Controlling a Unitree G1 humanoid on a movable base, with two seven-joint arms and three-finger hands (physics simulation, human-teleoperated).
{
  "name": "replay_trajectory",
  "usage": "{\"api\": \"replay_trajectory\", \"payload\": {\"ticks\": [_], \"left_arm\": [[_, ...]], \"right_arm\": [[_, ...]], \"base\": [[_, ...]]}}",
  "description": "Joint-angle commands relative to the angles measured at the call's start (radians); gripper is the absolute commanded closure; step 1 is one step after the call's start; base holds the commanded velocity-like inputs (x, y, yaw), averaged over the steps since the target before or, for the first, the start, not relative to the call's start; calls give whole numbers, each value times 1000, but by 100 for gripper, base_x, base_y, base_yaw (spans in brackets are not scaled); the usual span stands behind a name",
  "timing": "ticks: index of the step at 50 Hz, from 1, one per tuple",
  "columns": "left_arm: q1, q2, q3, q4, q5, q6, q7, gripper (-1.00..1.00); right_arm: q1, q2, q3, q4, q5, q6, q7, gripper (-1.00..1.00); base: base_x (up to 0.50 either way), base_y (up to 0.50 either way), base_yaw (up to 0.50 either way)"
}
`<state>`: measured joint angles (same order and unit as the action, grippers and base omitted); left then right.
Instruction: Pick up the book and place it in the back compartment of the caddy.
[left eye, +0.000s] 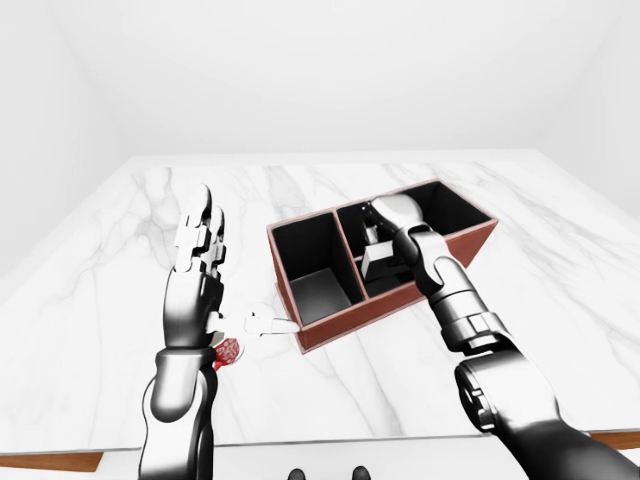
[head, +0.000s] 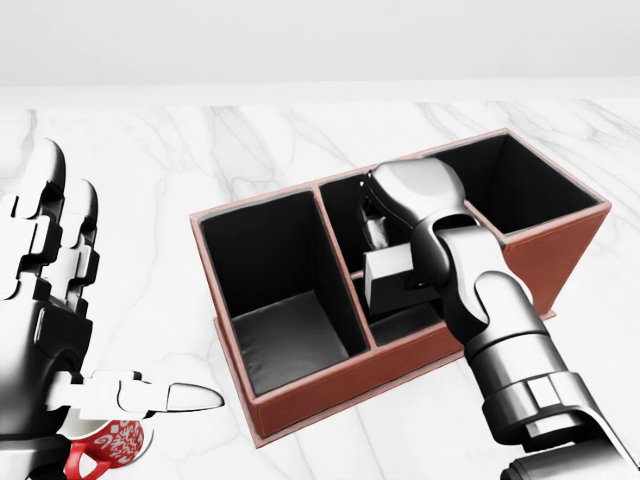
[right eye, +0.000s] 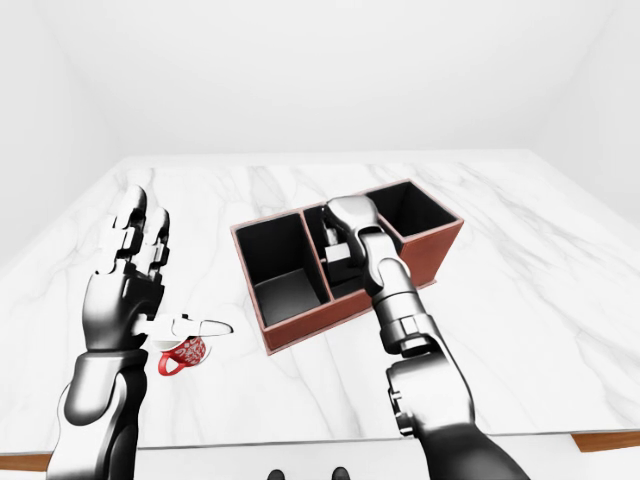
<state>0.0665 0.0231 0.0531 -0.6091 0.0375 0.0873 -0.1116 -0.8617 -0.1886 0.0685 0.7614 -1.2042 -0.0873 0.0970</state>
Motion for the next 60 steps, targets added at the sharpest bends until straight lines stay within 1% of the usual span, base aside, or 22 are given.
{"api": "replay_trajectory", "payload": {"ticks": [1, 5, 26, 27, 28, 29, 52, 58, 59, 60], "left_arm": [[0, -1, -4, 0, 2, 0, 1, -100], [0, 0, -2, 8, 1, 0, 0, -100], [1, -1, -4, 8, 2, 0, 1, -100], [1, -1, -5, 13, 2, 0, 2, -100], [1, -1, -6, 14, 2, 0, 2, -100], [1, -1, -7, 12, 3, 0, 3, -100], [-1, -2, -10, 19, 3, 0, 4, -100], [0, -1, -8, 18, 2, 0, 3, -100], [0, -1, -8, 15, 2, 0, 3, -100], [0, -1, -8, 11, 2, 0, 3, -100]], "right_arm": [[-31, -3, -1, 74, -20, 0, -88, 100], [-50, -7, 0, 113, -21, 0, -111, 100], [-76, -9, 2, 163, -16, 0, -156, 100], [-79, -8, 1, 164, -15, 0, -166, 27], [-84, -7, 3, 171, -17, 0, -182, -100], [-86, -6, 3, 171, -12, 0, -168, -100], [-87, -16, -4, 152, 3, 0, -139, -100], [-63, -19, -21, 46, 42, 0, -72, -100], [-55, -19, -26, 16, 52, 0, -55, -100], [-36, -19, -34, -51, 70, 0, -14, -100]], "base": [[0, 0, 0], [0, 0, 0], [0, 0, 0], [0, 0, 0], [0, 0, 0], [0, 0, 0], [0, 0, 0], [0, 0, 0], [0, 0, 0], [0, 0, 0]]}}
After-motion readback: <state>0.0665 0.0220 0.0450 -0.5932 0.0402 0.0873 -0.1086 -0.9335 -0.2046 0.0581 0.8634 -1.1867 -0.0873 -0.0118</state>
